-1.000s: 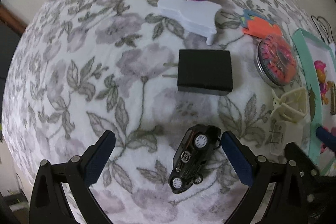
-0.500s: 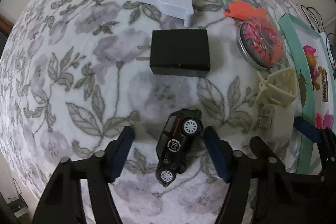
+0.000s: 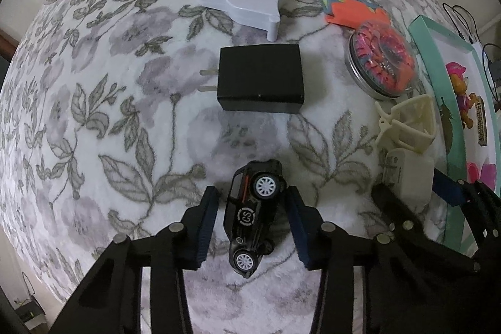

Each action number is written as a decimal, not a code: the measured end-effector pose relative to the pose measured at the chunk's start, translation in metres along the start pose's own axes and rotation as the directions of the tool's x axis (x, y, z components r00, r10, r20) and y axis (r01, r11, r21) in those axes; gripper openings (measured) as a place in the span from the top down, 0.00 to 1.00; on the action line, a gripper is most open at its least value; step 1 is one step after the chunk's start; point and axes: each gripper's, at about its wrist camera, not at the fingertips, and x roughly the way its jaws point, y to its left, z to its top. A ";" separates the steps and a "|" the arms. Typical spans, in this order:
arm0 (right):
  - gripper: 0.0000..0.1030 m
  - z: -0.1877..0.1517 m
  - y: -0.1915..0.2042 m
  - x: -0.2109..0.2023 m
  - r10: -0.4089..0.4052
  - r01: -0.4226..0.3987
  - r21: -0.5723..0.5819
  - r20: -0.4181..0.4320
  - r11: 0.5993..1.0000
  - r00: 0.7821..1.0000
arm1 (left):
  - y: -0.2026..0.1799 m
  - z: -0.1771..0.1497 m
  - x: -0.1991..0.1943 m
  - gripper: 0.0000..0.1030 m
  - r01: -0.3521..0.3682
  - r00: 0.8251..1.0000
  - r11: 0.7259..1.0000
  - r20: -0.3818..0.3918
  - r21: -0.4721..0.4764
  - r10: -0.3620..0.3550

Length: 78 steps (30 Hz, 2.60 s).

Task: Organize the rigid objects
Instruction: 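Grasp the black toy car with the left tool while the right tool grasps the white block, then carry the car and white block into the box lid and open both tools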

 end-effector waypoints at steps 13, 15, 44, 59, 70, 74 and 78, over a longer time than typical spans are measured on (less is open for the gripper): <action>0.47 0.003 0.014 -0.004 0.006 -0.005 -0.024 0.006 1.000 1.000 | 0.012 0.000 -0.009 0.71 -0.009 1.000 1.000 0.008 0.019 0.009; 0.47 0.003 0.016 -0.003 0.008 -0.008 -0.023 0.004 1.000 1.000 | 0.007 -0.001 -0.011 0.71 -0.018 1.000 1.000 0.011 0.023 0.018; 0.48 0.012 -0.043 -0.091 0.008 -0.020 0.055 0.199 0.998 0.980 | -0.005 0.011 -0.138 0.71 0.065 0.926 0.998 0.373 -0.004 -0.058; 0.48 0.001 -0.140 -0.131 -0.070 -0.011 0.266 0.296 0.964 0.953 | -0.077 0.008 -0.158 0.71 0.127 0.876 0.986 0.453 0.111 -0.164; 0.48 -0.014 -0.199 -0.139 -0.163 0.039 0.389 0.292 0.921 0.942 | -0.146 0.006 -0.136 0.71 0.146 0.893 0.965 0.390 0.219 -0.224; 0.47 -0.018 -0.218 -0.135 -0.202 0.070 0.426 0.273 0.902 0.941 | -0.175 0.006 -0.119 0.71 0.135 0.903 0.953 0.363 0.271 -0.231; 0.47 -0.022 -0.234 -0.130 -0.221 0.079 0.462 0.262 0.883 0.940 | -0.195 0.012 -0.102 0.71 0.162 0.914 0.943 0.317 0.289 -0.254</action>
